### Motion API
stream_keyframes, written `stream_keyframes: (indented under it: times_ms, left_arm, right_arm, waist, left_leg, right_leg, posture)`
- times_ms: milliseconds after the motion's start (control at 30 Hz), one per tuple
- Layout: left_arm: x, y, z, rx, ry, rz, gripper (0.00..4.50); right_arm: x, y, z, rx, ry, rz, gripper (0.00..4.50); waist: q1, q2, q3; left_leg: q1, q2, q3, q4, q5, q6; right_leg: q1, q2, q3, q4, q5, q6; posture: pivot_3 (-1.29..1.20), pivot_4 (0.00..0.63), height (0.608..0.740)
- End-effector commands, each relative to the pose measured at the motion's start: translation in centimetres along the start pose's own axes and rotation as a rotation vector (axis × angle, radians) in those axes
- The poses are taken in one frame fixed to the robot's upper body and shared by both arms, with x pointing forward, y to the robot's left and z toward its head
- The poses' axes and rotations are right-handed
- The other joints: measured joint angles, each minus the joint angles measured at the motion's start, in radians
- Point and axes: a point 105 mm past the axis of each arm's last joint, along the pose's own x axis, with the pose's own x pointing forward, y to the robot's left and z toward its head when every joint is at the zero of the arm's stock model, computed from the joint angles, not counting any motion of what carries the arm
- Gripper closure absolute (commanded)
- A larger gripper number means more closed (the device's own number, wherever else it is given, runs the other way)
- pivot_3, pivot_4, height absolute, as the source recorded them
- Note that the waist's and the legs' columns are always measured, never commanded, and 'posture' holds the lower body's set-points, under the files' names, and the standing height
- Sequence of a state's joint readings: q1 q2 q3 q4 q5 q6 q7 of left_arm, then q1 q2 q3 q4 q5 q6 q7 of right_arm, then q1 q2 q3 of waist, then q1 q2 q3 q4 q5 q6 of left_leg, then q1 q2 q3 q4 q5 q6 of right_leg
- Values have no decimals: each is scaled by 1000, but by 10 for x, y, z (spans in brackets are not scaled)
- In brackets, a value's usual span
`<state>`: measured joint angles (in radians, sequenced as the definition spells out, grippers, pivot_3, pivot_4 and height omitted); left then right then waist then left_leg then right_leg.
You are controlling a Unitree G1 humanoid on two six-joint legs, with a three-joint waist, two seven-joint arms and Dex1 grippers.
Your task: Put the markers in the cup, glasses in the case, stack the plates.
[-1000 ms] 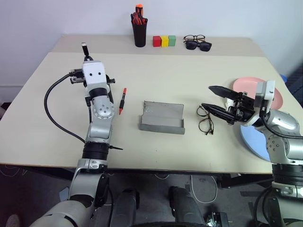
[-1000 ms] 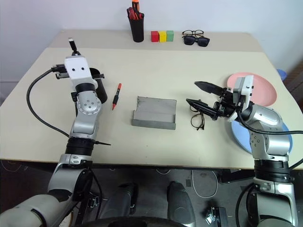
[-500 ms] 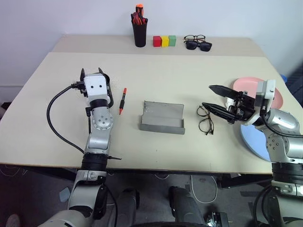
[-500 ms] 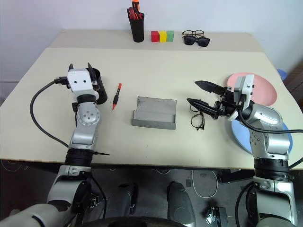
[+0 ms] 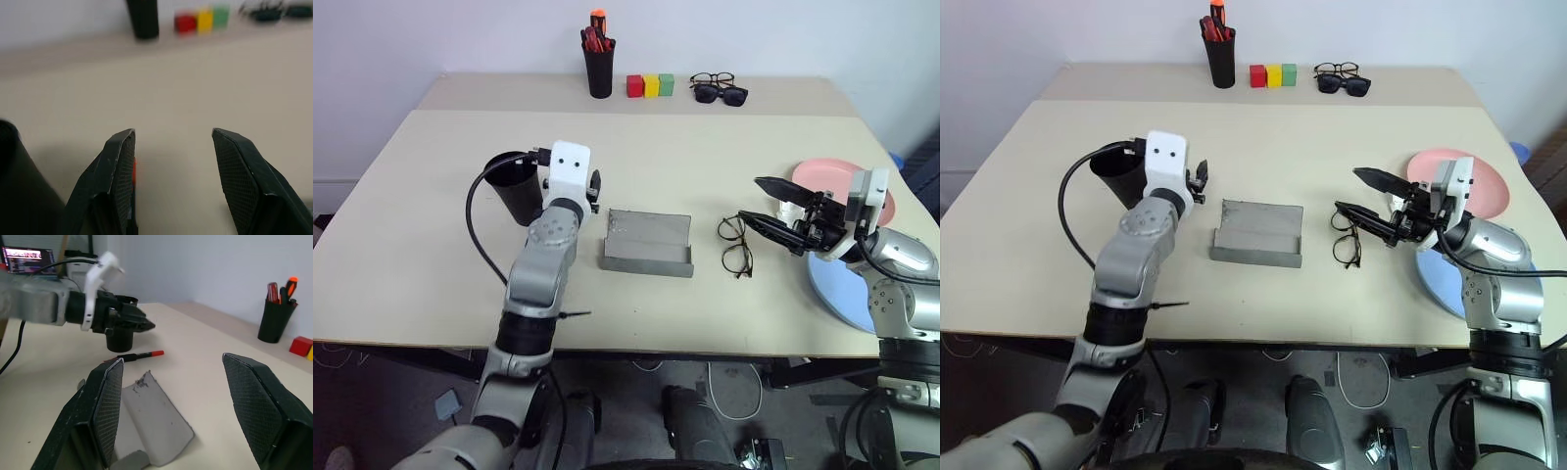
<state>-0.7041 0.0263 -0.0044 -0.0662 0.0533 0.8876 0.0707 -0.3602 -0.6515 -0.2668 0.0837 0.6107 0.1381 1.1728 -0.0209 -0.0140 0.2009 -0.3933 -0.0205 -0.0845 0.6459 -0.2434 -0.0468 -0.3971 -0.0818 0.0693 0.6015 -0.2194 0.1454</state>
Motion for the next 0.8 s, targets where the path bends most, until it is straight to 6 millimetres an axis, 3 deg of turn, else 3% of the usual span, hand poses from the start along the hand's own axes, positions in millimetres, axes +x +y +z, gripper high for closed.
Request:
stream_keyframes:
  times_ms: [33, 233, 800]
  left_arm:
    - [8, 10, -10, -45, 114, 80, 1984]
    - [22, 10, -25, -139, 277, 119, 1984]
    - [37, 11, -35, -304, 458, 171, 1984]
  right_arm:
    - [-6, -2, 12, -60, -17, -25, 1204]
    - [-10, -2, 12, -64, -9, -46, 1204]
    - [-16, -2, 14, -75, -8, -87, 1204]
  waist:
    - [0, 0, 0]
    - [4, 0, 0]
    - [4, 0, 0]
  left_leg:
    - [0, 0, 0, 0, 0, 0]
    - [0, 0, 0, 0, 0, 0]
    - [-1, 0, 0, -1, 0, -1]
  right_leg:
    - [0, 0, 0, 0, 0, 0]
    - [0, 0, 0, 0, 0, 0]
    - [-1, 0, 0, -1, 0, 1]
  posture:
    - [0, 150, 740]
    - [0, 150, 740]
    - [0, 150, 740]
